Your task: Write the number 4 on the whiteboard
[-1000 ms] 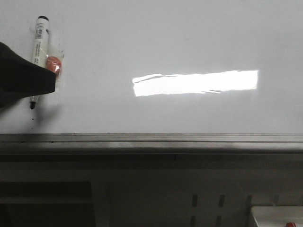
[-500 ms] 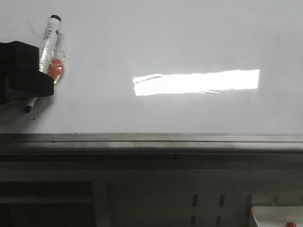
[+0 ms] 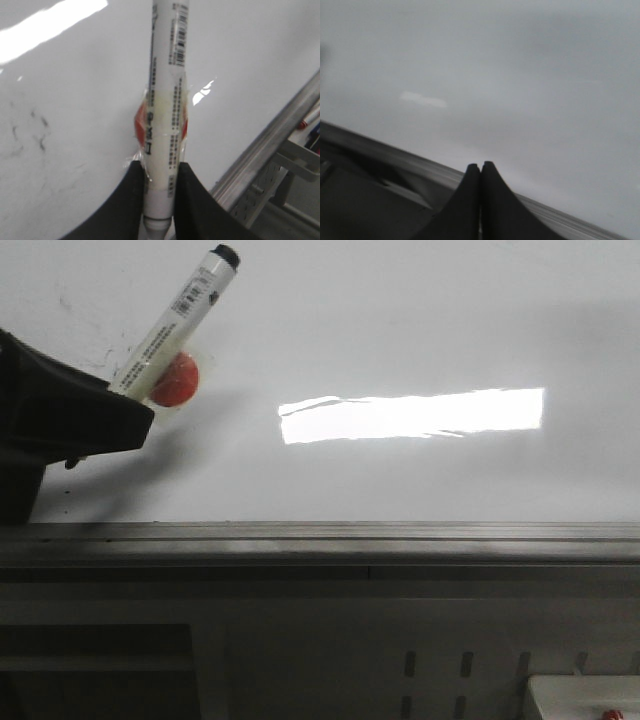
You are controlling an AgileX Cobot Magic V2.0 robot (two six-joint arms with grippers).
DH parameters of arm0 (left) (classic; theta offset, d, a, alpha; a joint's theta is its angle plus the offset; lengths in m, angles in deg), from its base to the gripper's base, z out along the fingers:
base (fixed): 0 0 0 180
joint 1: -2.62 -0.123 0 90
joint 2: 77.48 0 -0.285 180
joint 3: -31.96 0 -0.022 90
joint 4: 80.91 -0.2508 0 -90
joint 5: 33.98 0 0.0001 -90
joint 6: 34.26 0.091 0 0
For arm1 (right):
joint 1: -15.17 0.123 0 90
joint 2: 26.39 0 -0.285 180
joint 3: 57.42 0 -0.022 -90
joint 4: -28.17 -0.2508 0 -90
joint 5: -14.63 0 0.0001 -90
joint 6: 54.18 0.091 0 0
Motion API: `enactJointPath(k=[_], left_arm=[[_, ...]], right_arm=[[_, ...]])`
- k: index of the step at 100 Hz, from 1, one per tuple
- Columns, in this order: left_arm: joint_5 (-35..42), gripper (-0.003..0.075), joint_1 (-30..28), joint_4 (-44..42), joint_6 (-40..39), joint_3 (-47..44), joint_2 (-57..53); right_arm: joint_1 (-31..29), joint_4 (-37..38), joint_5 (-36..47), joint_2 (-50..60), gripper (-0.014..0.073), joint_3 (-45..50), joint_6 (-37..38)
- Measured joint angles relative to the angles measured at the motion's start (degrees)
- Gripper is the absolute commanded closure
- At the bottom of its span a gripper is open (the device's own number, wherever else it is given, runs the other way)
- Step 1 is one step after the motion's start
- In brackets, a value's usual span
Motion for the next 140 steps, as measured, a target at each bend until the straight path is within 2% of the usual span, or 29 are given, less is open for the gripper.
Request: enactJointPath(k=[4,9,24,28,32,60,79,104,109,117,121,130,140], left_arm=[[0.0,0.0740,0.0,-3.6,0.0,0.0,-0.5],[0.1,0.0740,0.0,-9.0,0.0,0.0,-0.9],[3.6,0.0740,0.0,-19.2,0.0,-1.1,-1.3],[5.0,0.0740,0.0,-20.8,0.1,-1.3,-1.3],[6.5,0.0740,0.0,-21.7,0.1,-1.6,-1.3],[13.7,0.0741,0.0,-27.7,0.2,-4.8,-1.5],[15.4,0.0740,0.0,-28.8,0.2,-5.4,-1.6],[15.5,0.0740,0.0,-29.6,0.3,-5.4,-1.6],[15.5,0.0740,0.0,-30.2,0.3,-5.4,-1.6],[15.6,0.0738,0.0,-30.7,0.3,-5.4,-1.6],[15.6,0.0734,0.0,-31.1,0.6,-5.4,-1.6],[15.6,0.0664,0.0,-31.1,0.7,-5.4,-1.6],[15.6,0.0505,0.0,-31.2,0.7,-5.4,-1.6]], right_arm=[[4.6,0.0,0.1,-1.5,0.0641,-1.4,0.0],[9.7,0.0,0.7,-3.5,0.0581,-3.1,0.0],[22.6,2.2,3.1,-10.6,0.0261,-7.9,0.0],[24.5,3.0,3.9,-12.6,0.0209,-9.0,0.0],[26.1,3.5,5.0,-14.5,0.0195,-9.6,0.0],[28.0,4.7,7.5,-22.8,0.0200,-14.1,0.0],[28.2,4.7,7.9,-26.7,0.0207,-16.6,0.0],[29.4,4.7,8.0,-28.8,0.0407,-17.4,0.0],[29.5,4.7,8.0,-28.9,0.0473,-17.4,0.0],[29.5,4.7,8.0,-28.9,0.0641,-17.4,0.0],[29.6,4.7,8.0,-28.9,0.0659,-17.5,0.0],[29.7,4.6,8.0,-28.9,0.0657,-17.6,0.0],[29.7,4.6,8.0,-28.9,0.0657,-17.6,0.0]])
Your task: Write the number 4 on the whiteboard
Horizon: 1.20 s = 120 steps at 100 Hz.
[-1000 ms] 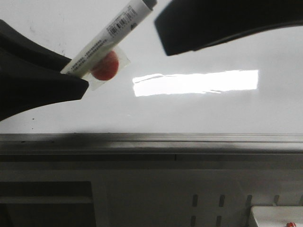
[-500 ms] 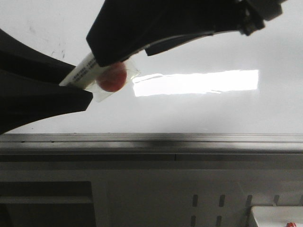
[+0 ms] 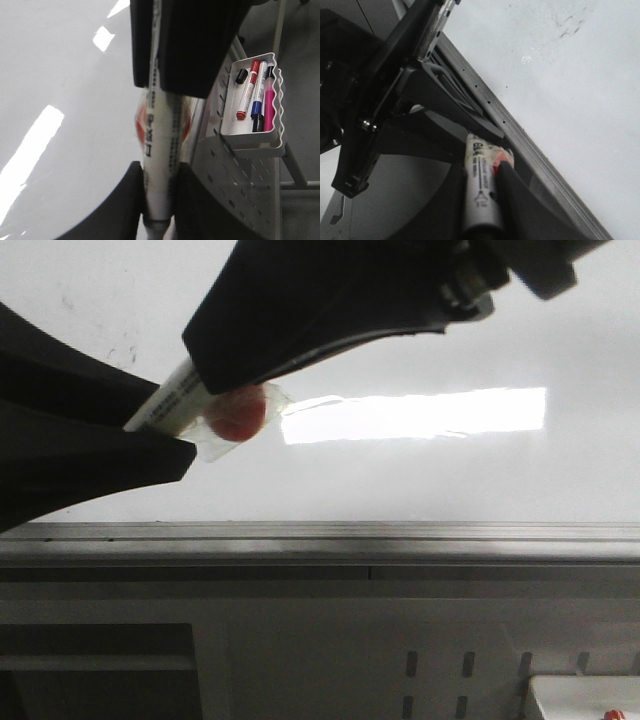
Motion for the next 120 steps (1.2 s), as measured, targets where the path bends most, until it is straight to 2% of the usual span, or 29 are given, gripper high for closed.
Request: enactJointPath(k=[10,17,28,37,58,81,101,120], left_arm=[[0.1,0.0351,0.0,0.5,0.0,0.0,-0.1],[-1.1,0.0305,0.0,3.1,0.0,0.0,-1.0],[-6.7,0.0313,0.0,13.0,0.0,-0.1,-4.5],[-10.5,0.0313,-0.8,21.2,0.0,-0.2,-9.3],[-14.1,0.0313,-5.5,30.8,0.0,-0.4,-20.8],[-17.2,0.0313,-11.3,34.2,0.0,-0.4,-25.7],[-17.9,0.0313,-11.8,34.4,0.0,-0.4,-25.9],[-18.0,0.0313,-11.8,34.4,-0.1,-0.4,-25.9]], right_arm=[[0.0,0.6,0.0,0.0,0.0658,0.0,0.0],[0.0,1.3,0.0,0.0,0.0658,0.0,0.0],[-0.5,1.8,-0.3,0.0,0.0658,-0.9,0.0],[-1.6,2.0,-3.6,0.0,0.0658,-3.0,0.0],[-2.9,5.0,-7.3,-0.6,0.0658,-9.2,0.0],[-7.5,6.3,-9.0,-6.5,0.0658,-15.8,0.0],[-11.7,6.5,-9.4,-10.5,0.0658,-19.2,0.0],[-12.4,7.5,-9.6,-12.6,0.0658,-19.9,0.0]])
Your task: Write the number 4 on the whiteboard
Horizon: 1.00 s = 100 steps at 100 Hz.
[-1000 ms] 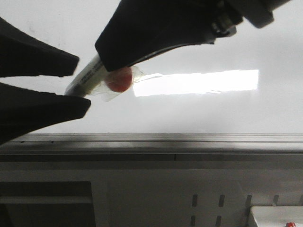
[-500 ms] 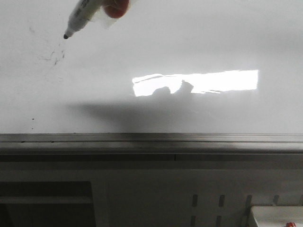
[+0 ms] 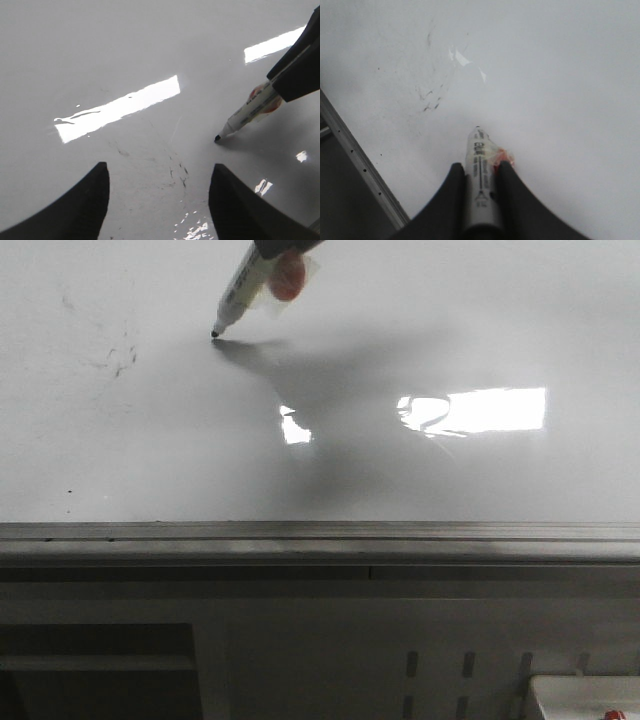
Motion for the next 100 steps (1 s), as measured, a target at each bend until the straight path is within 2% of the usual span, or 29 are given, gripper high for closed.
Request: enactJointPath(k=[49,83,100], left_arm=[[-0.1,0.0313,0.0,0.0,0.0,0.0,0.0],[-0.1,0.0313,0.0,0.0,0.0,0.0,0.0],[-0.1,0.0313,0.0,0.0,0.0,0.0,0.0]], right_arm=[[3.0,-1.9,-0.6,-1.6,0.0658,2.5,0.0],[-2.9,-3.4,-4.4,5.9,0.0658,7.7,0.1],[-3.1,-3.4,-4.7,7.5,0.0658,8.8,0.2]])
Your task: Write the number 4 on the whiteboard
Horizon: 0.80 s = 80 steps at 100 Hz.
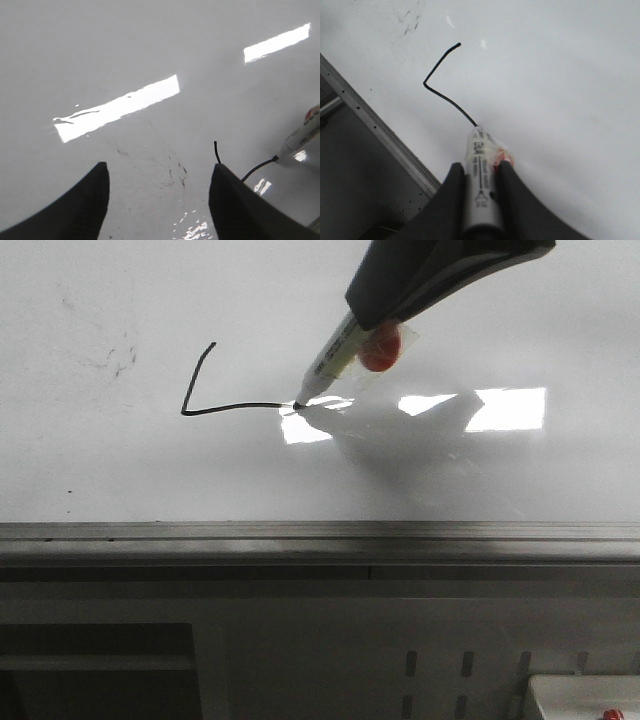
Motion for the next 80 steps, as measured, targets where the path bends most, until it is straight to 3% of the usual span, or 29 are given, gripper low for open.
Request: enactJointPath(k=[30,61,80], left_arm=[[0.0,0.0313,0.0,0.1,0.0,0.0,0.0],[0.0,0.0313,0.0,0.1,0.0,0.0,0.0],[0.0,0.0313,0.0,0.1,0.0,0.0,0.0]], right_arm=[[3.1,1.6,0.4,-0.5,0.0658,-5.8,-0.1],[2.2,2.3,2.9,-5.3,0.0658,-6.3,-0.1],[3.2,0.5,-0.2,-5.4,0.0658,-5.3,-0.1]])
